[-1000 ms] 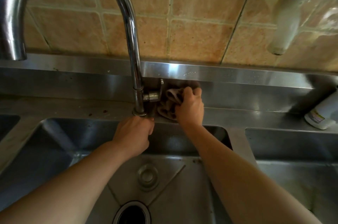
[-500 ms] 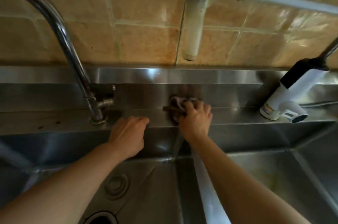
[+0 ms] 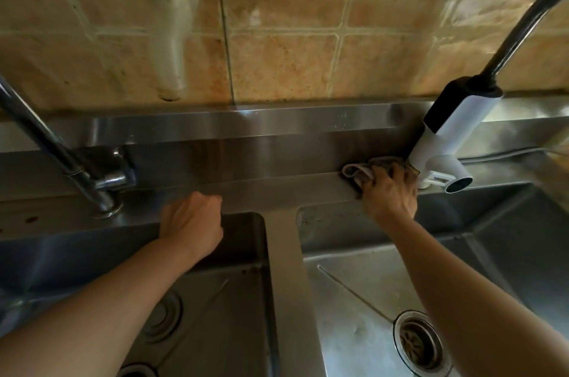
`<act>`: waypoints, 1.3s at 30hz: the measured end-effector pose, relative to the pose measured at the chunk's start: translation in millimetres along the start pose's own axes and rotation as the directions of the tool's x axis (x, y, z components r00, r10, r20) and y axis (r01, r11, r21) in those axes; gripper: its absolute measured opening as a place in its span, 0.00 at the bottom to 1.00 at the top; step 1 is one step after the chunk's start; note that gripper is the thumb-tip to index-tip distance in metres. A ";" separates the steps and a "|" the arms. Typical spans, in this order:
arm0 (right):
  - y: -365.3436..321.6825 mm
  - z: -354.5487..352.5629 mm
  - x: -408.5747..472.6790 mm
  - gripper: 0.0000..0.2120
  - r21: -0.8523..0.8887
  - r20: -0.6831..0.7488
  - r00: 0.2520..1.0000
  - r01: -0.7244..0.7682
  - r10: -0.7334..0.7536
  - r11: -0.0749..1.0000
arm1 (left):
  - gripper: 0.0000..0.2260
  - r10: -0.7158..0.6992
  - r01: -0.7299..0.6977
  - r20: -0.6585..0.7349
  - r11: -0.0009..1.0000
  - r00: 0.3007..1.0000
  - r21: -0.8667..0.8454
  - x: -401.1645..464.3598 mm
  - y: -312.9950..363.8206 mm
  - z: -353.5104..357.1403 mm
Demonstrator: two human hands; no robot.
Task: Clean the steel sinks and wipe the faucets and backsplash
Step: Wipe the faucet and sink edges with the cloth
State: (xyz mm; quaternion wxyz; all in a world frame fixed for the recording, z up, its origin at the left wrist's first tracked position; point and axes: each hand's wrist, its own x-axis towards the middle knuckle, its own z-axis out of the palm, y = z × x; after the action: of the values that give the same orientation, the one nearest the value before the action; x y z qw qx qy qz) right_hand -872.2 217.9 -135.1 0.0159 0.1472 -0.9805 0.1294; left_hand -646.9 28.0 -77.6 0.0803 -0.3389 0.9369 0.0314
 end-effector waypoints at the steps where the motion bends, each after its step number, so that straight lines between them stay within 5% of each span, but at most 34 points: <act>1: 2.3 0.8 1.5 0.21 0.016 -0.005 1.000 -0.007 0.008 1.000 | 0.08 -0.011 0.011 0.008 1.000 1.000 -0.007 1.0 3.5 -0.6; 5: -15.3 2.8 -8.1 0.20 0.094 0.013 0.999 -0.039 0.038 0.995 | 0.18 0.041 -0.047 -0.052 0.993 0.998 -0.111 -2.0 30.3 8.1; 11: -59.8 14.8 -53.5 0.26 0.106 0.071 0.920 0.378 -0.386 0.920 | 0.25 0.094 -0.090 0.012 0.980 0.996 -0.178 -11.4 75.7 27.4; 15: -54.4 10.0 -46.4 0.28 0.108 0.116 0.871 0.466 -0.477 0.878 | 0.26 0.044 -0.040 0.016 0.985 0.999 -0.167 -14.9 79.5 31.4; 23: 18.5 -3.7 -1.4 0.23 0.024 0.049 0.992 0.119 -0.120 0.993 | 0.27 0.012 0.003 0.084 0.984 0.996 -0.180 -13.6 85.3 26.0; 30: 7.2 -5.5 -36.8 0.17 0.053 0.018 0.977 0.209 -0.210 0.976 | 0.27 0.027 -0.002 0.132 0.983 0.991 -0.186 -11.9 81.3 26.2; 34: 12.4 -16.5 -57.5 0.20 0.201 0.227 0.955 0.146 -0.190 0.969 | 0.29 0.073 -0.033 0.213 0.982 0.974 -0.185 -17.0 80.2 19.0; 39: 29.3 -37.4 -101.5 0.17 0.489 0.414 0.910 -0.227 0.005 0.842 | 0.28 0.131 -0.082 0.166 0.959 0.977 -0.273 -50.6 84.0 12.9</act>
State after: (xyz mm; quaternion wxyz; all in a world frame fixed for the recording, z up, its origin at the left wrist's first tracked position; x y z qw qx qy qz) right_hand -784.0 283.4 -113.3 -0.2322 0.1080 -0.8968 0.3609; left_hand -660.6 125.9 -81.2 0.1178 -0.2911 0.9300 0.1911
